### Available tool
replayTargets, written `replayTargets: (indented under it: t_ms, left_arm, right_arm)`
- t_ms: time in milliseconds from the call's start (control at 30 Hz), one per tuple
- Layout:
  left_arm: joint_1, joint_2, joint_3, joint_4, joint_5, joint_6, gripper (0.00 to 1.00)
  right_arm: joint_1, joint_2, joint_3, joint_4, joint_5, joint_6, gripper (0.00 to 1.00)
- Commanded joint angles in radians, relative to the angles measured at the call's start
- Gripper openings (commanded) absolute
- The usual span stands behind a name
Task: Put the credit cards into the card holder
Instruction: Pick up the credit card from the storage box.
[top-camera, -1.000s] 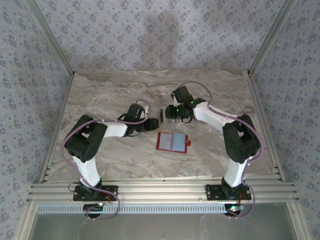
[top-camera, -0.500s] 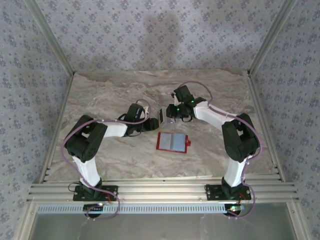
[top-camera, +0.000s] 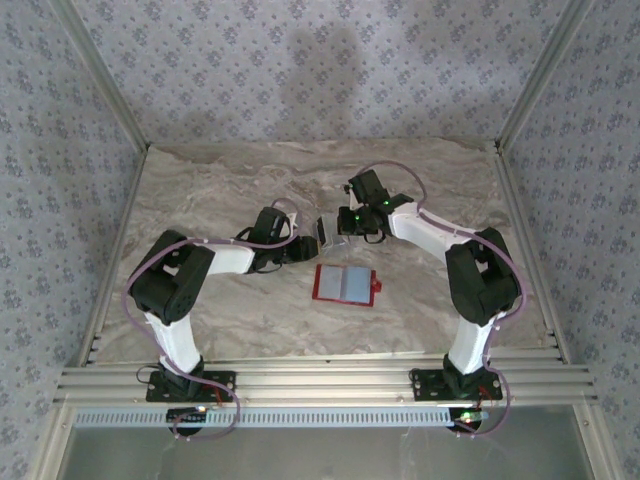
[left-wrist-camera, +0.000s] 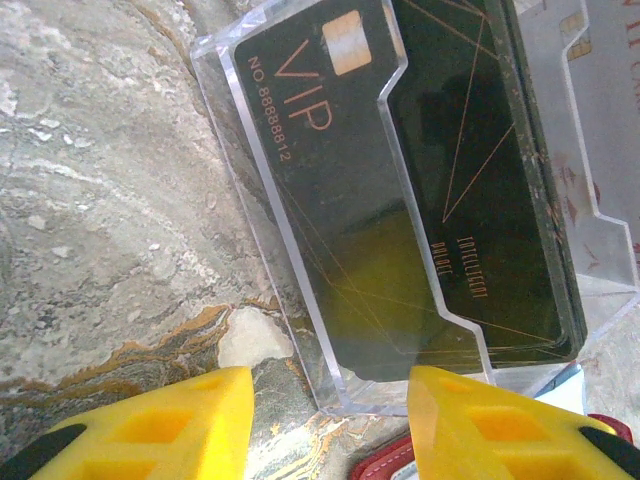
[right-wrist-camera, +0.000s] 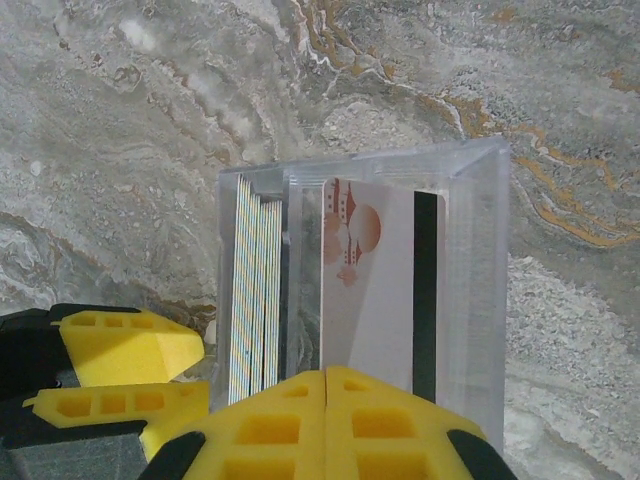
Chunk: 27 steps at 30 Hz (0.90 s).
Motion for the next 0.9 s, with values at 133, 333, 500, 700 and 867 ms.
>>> replayTargets:
  t_ms: [133,333,500,700,867]
  left_arm:
    - [0.010,-0.044,0.020,-0.013,0.006,0.021,0.44]
    - [0.015,-0.049,0.019,-0.016,0.007,0.021,0.44]
    - [0.018,-0.049,0.020,-0.020,0.007,0.019,0.44]
    - [0.020,-0.051,0.022,-0.025,0.005,0.019,0.44]
    - [0.024,-0.056,0.022,-0.029,0.005,0.014,0.44]
  right_arm:
    - [-0.002,-0.043,-0.012,-0.018,0.005,-0.003,0.00]
    - [-0.004,-0.075,-0.018,-0.028,0.035,-0.001,0.00]
    - [-0.005,-0.088,-0.017,-0.046,0.067,-0.007,0.00]
    - [-0.009,-0.113,-0.025,-0.057,0.109,-0.009,0.00]
    - [-0.011,-0.158,-0.040,-0.065,0.160,-0.006,0.00]
